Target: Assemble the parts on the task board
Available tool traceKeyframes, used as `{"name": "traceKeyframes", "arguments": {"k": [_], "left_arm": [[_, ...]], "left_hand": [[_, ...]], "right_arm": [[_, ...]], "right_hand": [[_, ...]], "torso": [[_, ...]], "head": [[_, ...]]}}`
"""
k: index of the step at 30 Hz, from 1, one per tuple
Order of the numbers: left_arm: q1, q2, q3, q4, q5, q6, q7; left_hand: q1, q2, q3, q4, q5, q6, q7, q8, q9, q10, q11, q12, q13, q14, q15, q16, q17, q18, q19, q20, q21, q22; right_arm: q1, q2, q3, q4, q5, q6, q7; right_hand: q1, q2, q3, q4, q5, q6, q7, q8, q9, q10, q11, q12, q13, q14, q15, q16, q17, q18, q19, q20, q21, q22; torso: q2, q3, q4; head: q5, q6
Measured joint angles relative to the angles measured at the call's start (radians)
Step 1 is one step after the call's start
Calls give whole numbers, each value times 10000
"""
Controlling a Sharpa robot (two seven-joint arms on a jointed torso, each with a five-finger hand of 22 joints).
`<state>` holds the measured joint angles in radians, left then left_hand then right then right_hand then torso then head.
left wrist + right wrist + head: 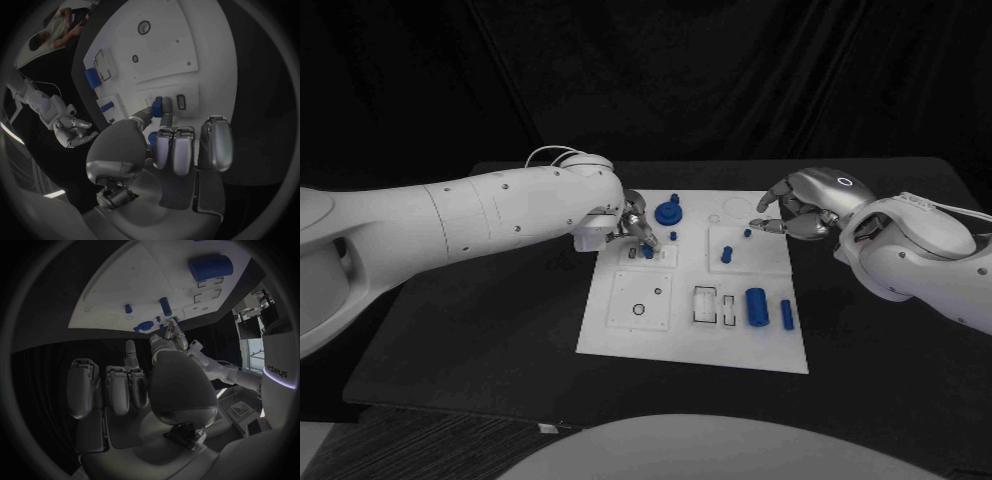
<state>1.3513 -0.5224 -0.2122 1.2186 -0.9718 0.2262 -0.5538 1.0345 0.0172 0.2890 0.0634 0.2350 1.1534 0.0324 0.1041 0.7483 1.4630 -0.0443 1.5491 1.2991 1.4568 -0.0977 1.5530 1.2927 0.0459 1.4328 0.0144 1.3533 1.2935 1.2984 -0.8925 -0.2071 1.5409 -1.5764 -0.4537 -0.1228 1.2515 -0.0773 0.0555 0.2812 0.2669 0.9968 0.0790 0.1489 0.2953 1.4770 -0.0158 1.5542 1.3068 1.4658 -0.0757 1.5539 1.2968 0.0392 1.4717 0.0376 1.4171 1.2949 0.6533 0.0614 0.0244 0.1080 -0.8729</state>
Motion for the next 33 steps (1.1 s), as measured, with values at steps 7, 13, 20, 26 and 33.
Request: {"name": "traceKeyframes", "arguments": {"k": [7, 13, 20, 26, 33], "left_arm": [[0, -3, 0, -2, 0, 18, 0], [-2, 3, 0, -8, -1, 31, 0], [-3, 6, 0, -12, -2, 43, 1], [-4, 0, 0, -15, -2, 52, 3], [-7, -2, 0, -19, -2, 69, 8]], "left_hand": [[-256, -8, -2, 243, -654, -1, 2, -114, 0, -1, 1, 0, 0, 16, 16, 0, 0, 0, -2, 2, -6, 0], [-408, -144, -158, 432, -930, -49, 50, -114, -1, 0, 2, 0, 0, 32, 32, 0, 0, 0, -48, 50, -118, 0], [-409, -143, -226, 501, -1161, -49, 51, -115, -2, 0, 2, 0, 0, 32, 32, -1, 0, 1, -51, 52, -121, 0], [-552, -1, -417, 691, -1276, -49, 50, -115, -2, 0, 3, 0, 0, 32, 32, -1, 0, 1, -51, 52, -199, 0], [-551, -1, -417, 691, -1274, -49, 50, -115, -2, 0, 3, 0, 1, 32, 32, -1, 0, 1, -51, 53, -199, 0]], "right_arm": [[-5, 3, 0, -3, 0, 8, -1], [-6, -2, 0, -4, 0, 13, -2], [-7, -3, 0, -4, 0, 15, -3], [-8, -3, 0, -4, 0, 18, -4], [-12, 12, 2, -12, 0, 24, -5]], "right_hand": [[0, 0, 0, 0, 0, 0, 0, 0, 0, 0, 0, 0, 0, 0, 0, 0, 0, 0, 0, 0, 0, 0], [0, 0, 0, 0, 0, 0, 0, 0, 0, 0, 0, 0, 0, 0, 0, 0, 0, -1, 0, 0, 0, 0], [0, 0, 0, 0, 0, 0, 0, 0, 0, 0, 0, 0, 0, 0, 0, 0, 0, 0, 0, 0, 0, 0], [0, 0, 0, 0, 1, -1, 0, 0, -1, 0, 0, 0, 0, 0, 0, 0, 0, 0, 0, 0, 0, 0], [0, 0, 0, 0, 1, -1, 0, 0, 0, 0, 0, 0, 0, 0, 0, 0, 0, 0, 0, 0, 0, 0]], "torso": [[-4, 0, -1], [-4, 1, -4], [-4, 5, -4], [-4, 5, -4], [-1, 5, -5]], "head": [[5, 0], [7, 1], [0, 2], [7, 3], [22, 3]]}}
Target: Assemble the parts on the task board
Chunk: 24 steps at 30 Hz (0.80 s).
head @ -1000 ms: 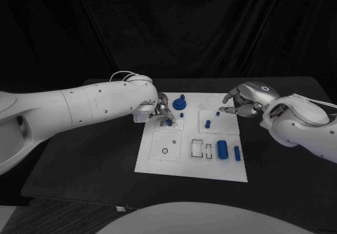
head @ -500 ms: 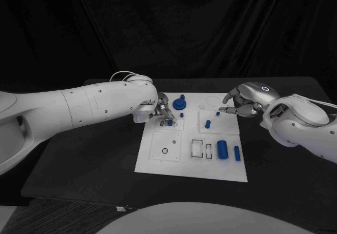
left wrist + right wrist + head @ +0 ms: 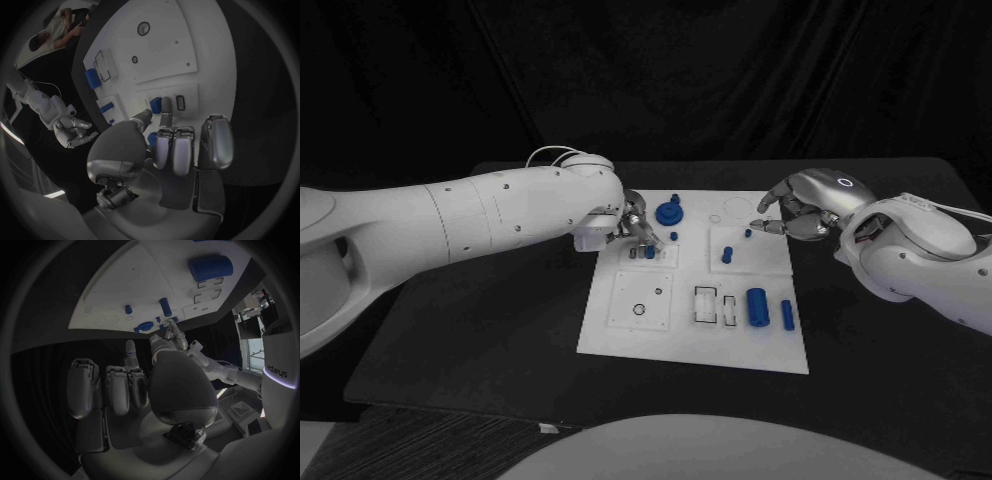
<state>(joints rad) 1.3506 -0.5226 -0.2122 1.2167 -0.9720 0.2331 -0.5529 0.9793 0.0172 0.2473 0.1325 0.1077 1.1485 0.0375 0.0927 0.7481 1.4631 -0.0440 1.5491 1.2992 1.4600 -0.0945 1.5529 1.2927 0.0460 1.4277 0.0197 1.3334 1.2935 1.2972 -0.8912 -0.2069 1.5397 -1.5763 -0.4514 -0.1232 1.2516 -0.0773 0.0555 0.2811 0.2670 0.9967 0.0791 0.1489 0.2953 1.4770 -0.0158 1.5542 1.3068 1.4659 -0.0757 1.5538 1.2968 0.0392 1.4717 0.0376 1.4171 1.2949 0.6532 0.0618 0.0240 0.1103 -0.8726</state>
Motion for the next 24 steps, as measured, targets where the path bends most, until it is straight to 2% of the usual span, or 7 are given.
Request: {"name": "traceKeyframes", "arguments": {"k": [6, 7, 8, 10, 17, 21, 24], "left_arm": [[-2, -40, 0, 13, 0, -3, 6], [-3, -59, 0, 24, 0, -9, 6], [-3, -92, 0, 47, 0, -19, 6], [-3, -168, 0, 112, 1, -42, 6], [25, -582, 0, 599, 1, -319, 64], [277, -868, -11, 1035, 2, -770, 246], [544, -1057, -2, 1291, 2, -1113, 410]], "left_hand": [[0, 0, -3, 3, -3, 0, 0, 0, 0, 0, 0, 0, 0, 0, 0, 0, 0, 0, 2, -1, 0, 0], [-1, -1, -239, 237, -154, 0, 0, 0, 0, 0, 0, 0, 0, 0, 0, 0, 0, 0, 2, -1, 0, 0], [-1, -1, -262, 259, -194, 0, 0, 0, 0, 0, 0, 0, 0, 0, 0, 0, 0, 0, 2, -1, 0, 0], [-244, -243, -435, 432, -427, 1, 0, 0, 0, 0, 0, 0, 0, 0, 0, 0, 0, 1, 2, -1, -115, 0], [-605, -368, -764, 759, -498, 1, -1, 0, 2, 0, 0, 0, 0, 0, 0, 0, 0, 0, 3, -2, -115, 0], [-605, -368, -1151, 1142, -498, 2, -2, 3, 129, -1, -1, 0, 0, 0, -1, 1, 0, 0, 8, -6, -110, 0], [-605, -369, -1589, 1364, -498, -107, -105, 294, 750, -2, -4, 0, -1, -1, -2, 1, 0, 0, 80, -74, -106, 0]], "right_arm": [[-4, 4, 0, -3, 0, 4, -1], [-5, 3, 0, -3, 0, 5, -1], [-5, -2, 0, -3, 0, 5, -1], [-5, -14, 0, -3, 0, 6, -2], [-7, -67, -4, 7, 0, 7, -6], [-7, -84, -3, 10, 0, 7, -9], [-8, -88, -2, 11, 0, 7, -10]], "right_hand": [[0, 0, 0, 0, 0, 0, 0, 0, 0, 0, 0, 0, 0, 0, 0, 0, 0, 0, 0, 0, 0, 0], [0, 0, 0, 0, 0, 0, 0, 0, 0, 0, 0, 0, 0, 0, 0, 0, 0, 0, 0, 0, 0, 0], [0, 0, 0, 0, 0, 0, 0, 0, 0, 0, 0, 0, 0, 0, 0, 0, 0, 0, 0, 0, 0, 0], [0, 0, 0, 0, 0, 0, 0, 0, 0, 0, 0, 0, 0, 0, 0, 0, 0, 0, 0, 0, 0, 0], [0, 0, 0, 0, 0, 0, 0, 0, 0, 0, 0, 0, 0, 0, 0, 0, 0, 0, 0, 0, 0, 0], [0, 0, 0, 0, 0, 0, 0, 0, 0, 0, 0, 0, 0, 0, 0, 0, 0, 0, 0, 0, 0, 0], [0, 0, 0, 0, 0, 0, 0, 0, 0, 0, 0, 0, 0, 0, 0, 0, 0, 0, 0, 0, 0, 0]], "torso": [[1, -2, 1], [1, -2, 1], [1, -3, 1], [1, -3, 4], [4, -3, 7], [4, -4, 6], [1, -7, 4]], "head": [[9, 0], [1, 0], [-2, 0], [-15, 0], [-43, 0], [-51, 0], [-55, 0]]}}
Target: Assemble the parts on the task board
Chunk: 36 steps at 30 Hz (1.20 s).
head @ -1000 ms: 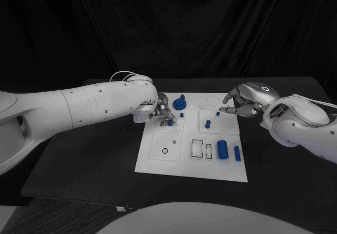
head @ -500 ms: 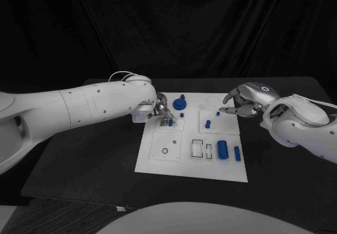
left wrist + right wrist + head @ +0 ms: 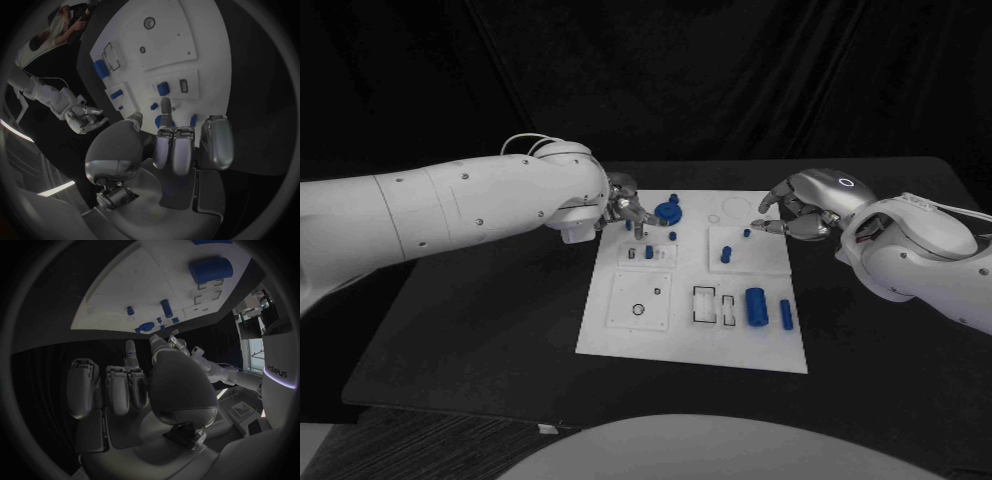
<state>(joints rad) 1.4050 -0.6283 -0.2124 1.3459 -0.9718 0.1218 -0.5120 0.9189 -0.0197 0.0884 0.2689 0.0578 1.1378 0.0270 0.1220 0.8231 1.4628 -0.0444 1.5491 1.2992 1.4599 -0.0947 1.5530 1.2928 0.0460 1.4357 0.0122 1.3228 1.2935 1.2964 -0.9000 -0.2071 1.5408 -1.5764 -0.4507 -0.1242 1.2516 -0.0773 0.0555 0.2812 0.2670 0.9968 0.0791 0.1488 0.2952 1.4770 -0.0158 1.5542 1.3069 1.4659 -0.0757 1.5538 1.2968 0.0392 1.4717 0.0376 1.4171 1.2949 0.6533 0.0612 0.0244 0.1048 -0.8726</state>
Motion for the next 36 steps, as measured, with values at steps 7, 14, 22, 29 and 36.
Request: {"name": "traceKeyframes", "arguments": {"k": [7, 14, 22, 29, 36], "left_arm": [[534, -604, 10, 631, 206, -672, 483], [762, -924, 5, 742, 474, -956, 985], [783, -597, 0, -428, 141, -688, 1131], [498, 6, -1, -1752, -256, -317, 1096], [242, 475, -2, -2495, -494, 70, 1050]], "left_hand": [[495, 403, -335, 19, 3, -375, -56, 661, 945, -1, -2, 0, 0, 0, -1, 0, 0, 0, 53, -51, 175, 0], [1869, 542, -484, -462, 678, -751, -108, 1628, 2074, -33, -37, 0, 0, 0, -2, 0, 0, -4, 169, -11, 483, 0], [1931, 558, -481, -456, 672, -1219, -32, 1776, 2220, 8, 5, 0, 0, 1, 0, 0, 0, -4, 160, -13, 602, 0], [1929, 557, -481, -455, 671, -1285, 33, 1857, 2355, 0, -1, 0, 0, 1, 1, 0, 0, -5, 161, -11, 633, 0], [1920, 551, -505, -429, 668, -1469, 3, 1858, 2425, 1, 1, 0, 0, 1, 2, 0, 0, -4, 161, -9, 633, 0]], "right_arm": [[0, -15, 2, -1, 0, 0, -4], [-1, -15, 2, -3, 0, -6, 0], [-1, -116, -1, 208, 0, -169, 120], [-2, -261, 0, 563, 1, -553, 401], [-2, -311, 1, 678, 0, -800, 582]], "right_hand": [[0, 0, 0, 0, 0, 0, 0, 0, 0, 0, 0, 0, 0, 0, 0, 0, 0, 0, 0, 0, 0, 0], [0, 0, 0, 0, 0, 0, 0, -1, 0, 0, 0, 0, 0, 0, 0, 0, 0, 0, 0, 0, 0, 0], [1, 1, 0, 0, 3, 0, 0, -1, 0, 0, 0, 0, 0, 0, 0, 0, 0, 0, 0, 0, 0, 0], [145, 144, 123, -122, 429, 5, -1, -1, 0, 0, 0, 0, 0, 0, 0, 0, 0, 0, 0, 0, 0, 0], [145, 144, 123, -122, 430, 5, 0, -1, 0, 0, 0, 0, 0, 0, 0, 0, 0, 0, 0, 0, 1, 0]], "torso": [[-16, 0, -3], [-23, 6, -11], [-36, 25, -9], [-18, 12, 2], [16, -14, 3]], "head": [[-41, 0], [-56, 0], [-68, 0], [-87, 0], [-72, 0]]}}
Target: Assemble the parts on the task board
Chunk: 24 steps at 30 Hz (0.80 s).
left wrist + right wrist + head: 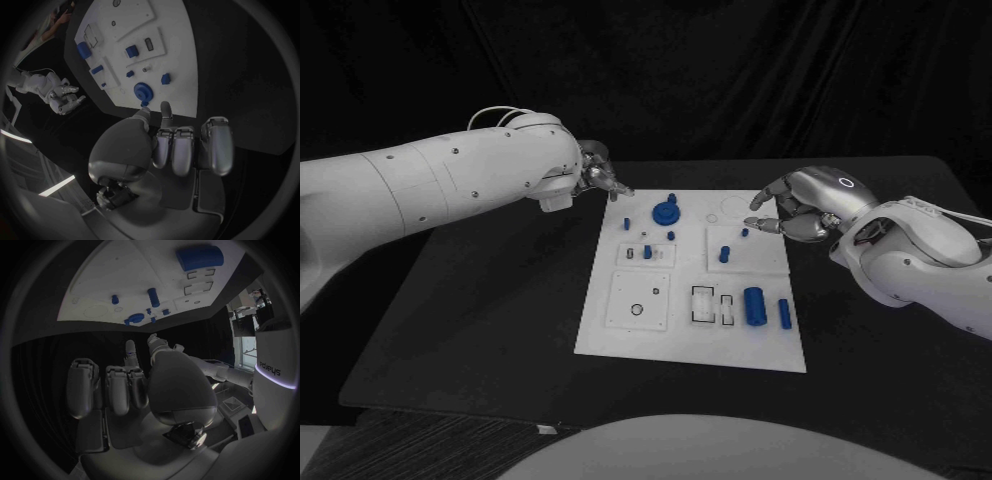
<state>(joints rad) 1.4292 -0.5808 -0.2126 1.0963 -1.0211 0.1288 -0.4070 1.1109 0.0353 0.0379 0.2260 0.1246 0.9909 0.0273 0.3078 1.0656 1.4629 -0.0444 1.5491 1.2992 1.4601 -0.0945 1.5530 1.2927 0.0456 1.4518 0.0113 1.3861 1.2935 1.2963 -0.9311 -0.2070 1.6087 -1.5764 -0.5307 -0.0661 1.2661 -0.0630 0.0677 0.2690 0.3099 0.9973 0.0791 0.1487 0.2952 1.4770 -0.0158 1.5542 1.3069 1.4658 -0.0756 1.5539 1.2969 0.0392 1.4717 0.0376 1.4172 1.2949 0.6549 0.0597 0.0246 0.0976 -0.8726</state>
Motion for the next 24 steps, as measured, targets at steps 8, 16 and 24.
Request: {"name": "traceKeyframes", "arguments": {"k": [8, 16, 24], "left_arm": [[-214, 289, 2, -412, -110, 382, -99], [-305, 449, 1, -663, -159, 599, -130], [-326, 513, 4, -703, -180, 731, -137]], "left_hand": [[-4, 4, -141, 139, -87, 0, 0, 1, 3, 0, 1, 0, 0, 0, 1, 0, 0, 1, 70, 65, 0, 0], [-158, 29, -249, 248, -265, 6, -3, 1, 4, 0, 0, 0, 0, 1, 1, 0, 0, 1, 70, 65, -1, 0], [-159, 30, -252, 251, -519, 11, -7, 118, 71, 0, 0, 0, 0, 0, 1, 0, 0, 1, 70, 65, -2, 0]], "right_arm": [[0, 6, 0, 39, -1, -111, 96], [0, 20, 0, 40, -1, -148, 130], [0, 57, 0, 21, -1, -148, 131]], "right_hand": [[0, 0, 0, 0, 0, 37, 37, 0, 0, 0, 0, 0, 0, 0, 0, 0, 0, 0, 0, 0, 0, 0], [0, 0, 0, 0, 0, 37, 37, 0, 0, 0, 0, 0, 0, 0, 0, 0, 0, 0, 0, 0, 0, 0], [0, 0, 0, 0, 152, 37, 37, 0, -1, 0, 0, 0, 0, 0, 0, 0, 0, 0, 0, 0, 0, 0]], "torso": [[16, -11, -12], [8, 6, -12], [-8, 12, 0]], "head": [[12, 0], [33, 0], [26, 0]]}}
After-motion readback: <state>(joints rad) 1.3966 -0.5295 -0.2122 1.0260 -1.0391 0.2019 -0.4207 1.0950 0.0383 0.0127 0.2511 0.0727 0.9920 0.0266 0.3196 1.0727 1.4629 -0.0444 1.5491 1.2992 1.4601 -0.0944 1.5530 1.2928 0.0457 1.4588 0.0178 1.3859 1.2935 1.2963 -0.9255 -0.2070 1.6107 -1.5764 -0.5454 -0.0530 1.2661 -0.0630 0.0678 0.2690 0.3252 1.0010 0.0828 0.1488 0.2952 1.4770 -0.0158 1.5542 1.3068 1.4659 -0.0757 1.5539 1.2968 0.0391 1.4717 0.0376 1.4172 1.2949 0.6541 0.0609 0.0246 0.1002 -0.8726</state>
